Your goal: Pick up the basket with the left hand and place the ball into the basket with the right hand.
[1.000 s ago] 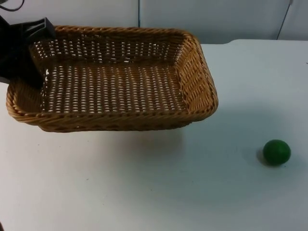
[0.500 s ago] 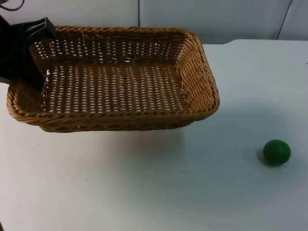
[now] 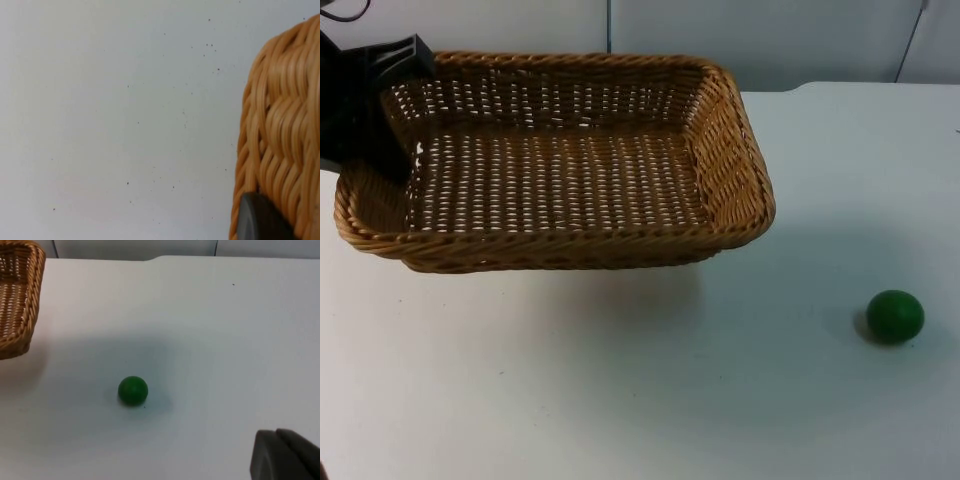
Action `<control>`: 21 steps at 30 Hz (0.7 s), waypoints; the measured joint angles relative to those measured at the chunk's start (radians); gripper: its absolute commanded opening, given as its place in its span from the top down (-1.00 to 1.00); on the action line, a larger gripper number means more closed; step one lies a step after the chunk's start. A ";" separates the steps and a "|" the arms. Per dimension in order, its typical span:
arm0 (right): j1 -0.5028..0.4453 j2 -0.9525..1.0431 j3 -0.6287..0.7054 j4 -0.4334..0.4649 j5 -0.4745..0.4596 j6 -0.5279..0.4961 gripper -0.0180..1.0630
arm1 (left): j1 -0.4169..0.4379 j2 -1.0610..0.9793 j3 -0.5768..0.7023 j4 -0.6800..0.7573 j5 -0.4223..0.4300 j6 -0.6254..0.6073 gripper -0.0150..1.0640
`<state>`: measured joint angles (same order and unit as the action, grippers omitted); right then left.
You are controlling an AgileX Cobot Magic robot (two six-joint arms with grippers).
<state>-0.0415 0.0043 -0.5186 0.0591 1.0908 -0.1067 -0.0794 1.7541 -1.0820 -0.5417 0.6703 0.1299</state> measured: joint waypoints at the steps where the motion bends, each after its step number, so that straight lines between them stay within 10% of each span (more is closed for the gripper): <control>1: 0.000 0.000 0.000 0.000 0.000 0.000 0.97 | 0.000 0.000 0.000 0.000 0.000 0.000 0.97; 10: 0.000 0.197 -0.004 -0.011 -0.023 0.002 0.97 | 0.000 0.000 0.000 0.000 0.000 0.000 0.97; 21: 0.000 0.678 -0.015 0.006 -0.347 0.002 0.96 | 0.000 0.000 0.000 0.000 -0.011 0.002 0.97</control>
<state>-0.0415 0.6824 -0.5339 0.0655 0.7438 -0.1047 -0.0794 1.7541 -1.0820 -0.5417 0.6592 0.1318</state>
